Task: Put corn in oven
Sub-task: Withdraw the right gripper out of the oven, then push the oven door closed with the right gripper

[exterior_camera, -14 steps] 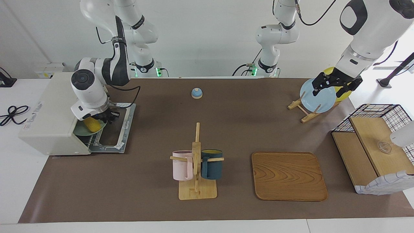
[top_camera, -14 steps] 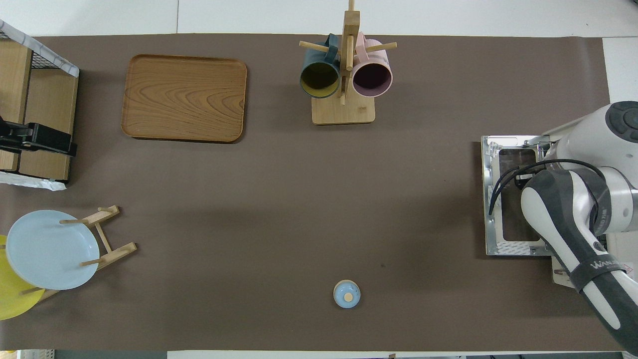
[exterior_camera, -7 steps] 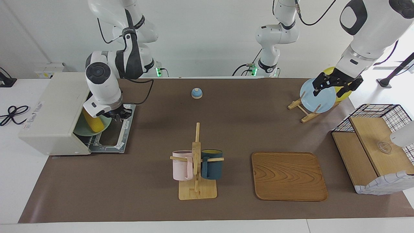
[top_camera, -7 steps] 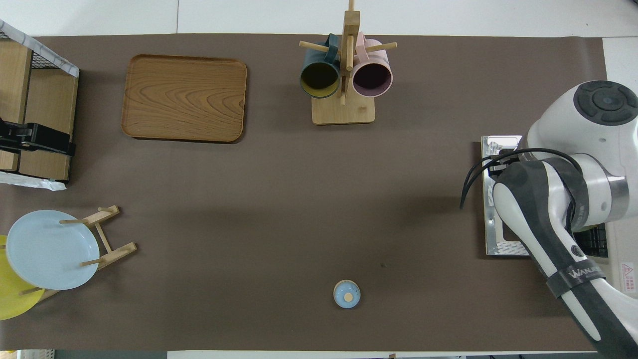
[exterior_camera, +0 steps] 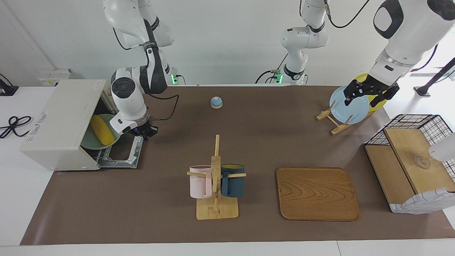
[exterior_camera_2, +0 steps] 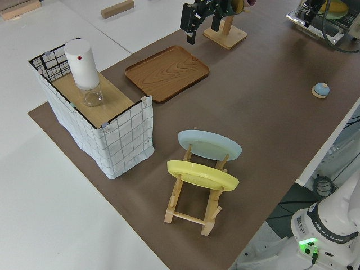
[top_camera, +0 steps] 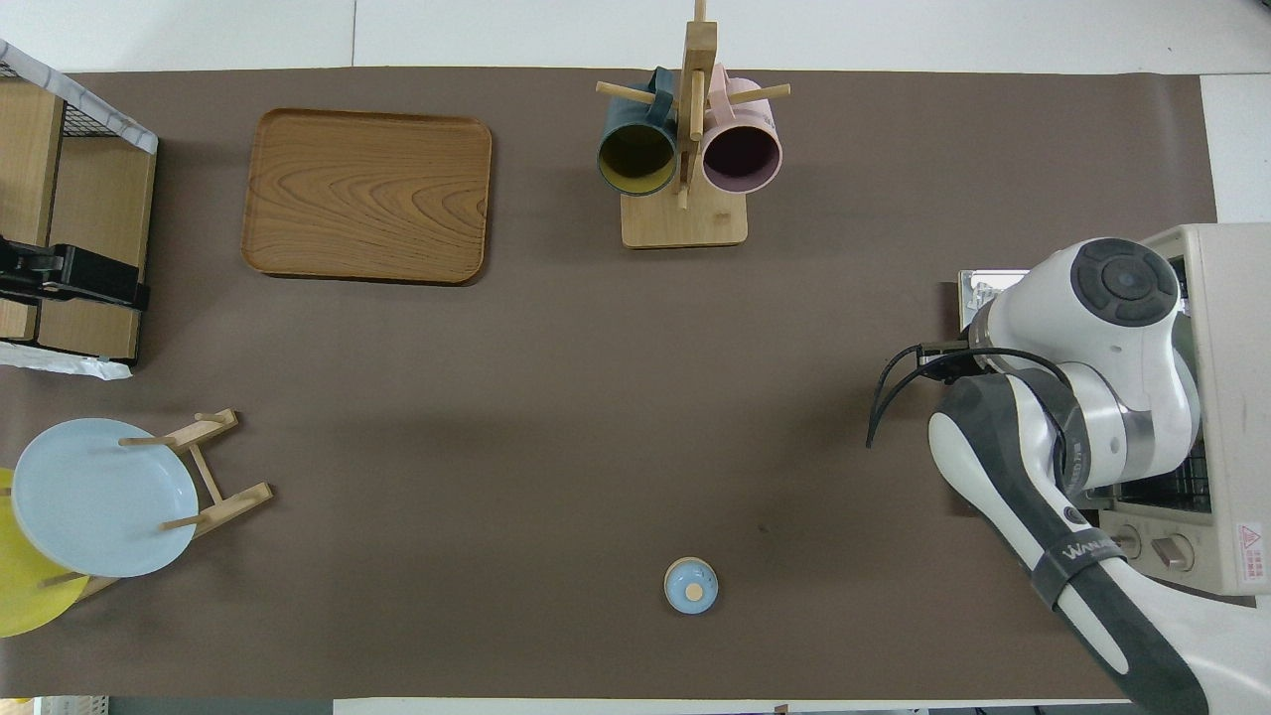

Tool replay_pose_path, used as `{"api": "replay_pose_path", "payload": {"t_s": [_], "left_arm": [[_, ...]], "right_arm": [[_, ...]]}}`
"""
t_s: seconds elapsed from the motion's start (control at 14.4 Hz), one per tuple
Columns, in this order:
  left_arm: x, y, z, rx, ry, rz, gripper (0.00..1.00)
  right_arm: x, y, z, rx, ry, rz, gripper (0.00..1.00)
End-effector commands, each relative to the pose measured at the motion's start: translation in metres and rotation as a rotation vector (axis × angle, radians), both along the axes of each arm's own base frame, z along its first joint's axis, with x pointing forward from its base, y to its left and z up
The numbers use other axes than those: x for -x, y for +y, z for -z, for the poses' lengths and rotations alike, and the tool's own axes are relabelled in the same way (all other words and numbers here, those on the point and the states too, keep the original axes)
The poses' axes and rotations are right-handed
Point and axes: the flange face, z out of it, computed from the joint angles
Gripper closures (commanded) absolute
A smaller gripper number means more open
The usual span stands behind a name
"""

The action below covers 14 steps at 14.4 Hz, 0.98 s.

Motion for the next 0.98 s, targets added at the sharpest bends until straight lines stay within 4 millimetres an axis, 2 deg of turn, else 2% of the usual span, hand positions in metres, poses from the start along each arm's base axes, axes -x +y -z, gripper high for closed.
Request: {"api": "replay_pose_path", "payload": {"t_s": [0.0,0.21,0.56,0.91], "left_arm": [[0.001,0.003,-0.002,-0.020,-0.014,-0.011,0.00],[0.002,0.003,-0.001,-0.021,0.000,-0.011,0.00],[0.011,0.006,-0.008,-0.021,0.013,-0.014,0.00],[0.012,0.006,-0.008,-0.021,0.015,-0.015,0.00]], "right_arm": [[0.006,-0.001,0.008,-0.016,-0.005,0.033,1.00],[0.011,-0.004,0.023,-0.019,-0.011,0.038,1.00],[0.011,-0.014,0.025,-0.016,-0.008,0.048,1.00],[0.012,-0.021,0.025,0.049,0.005,-0.005,1.00]]}}
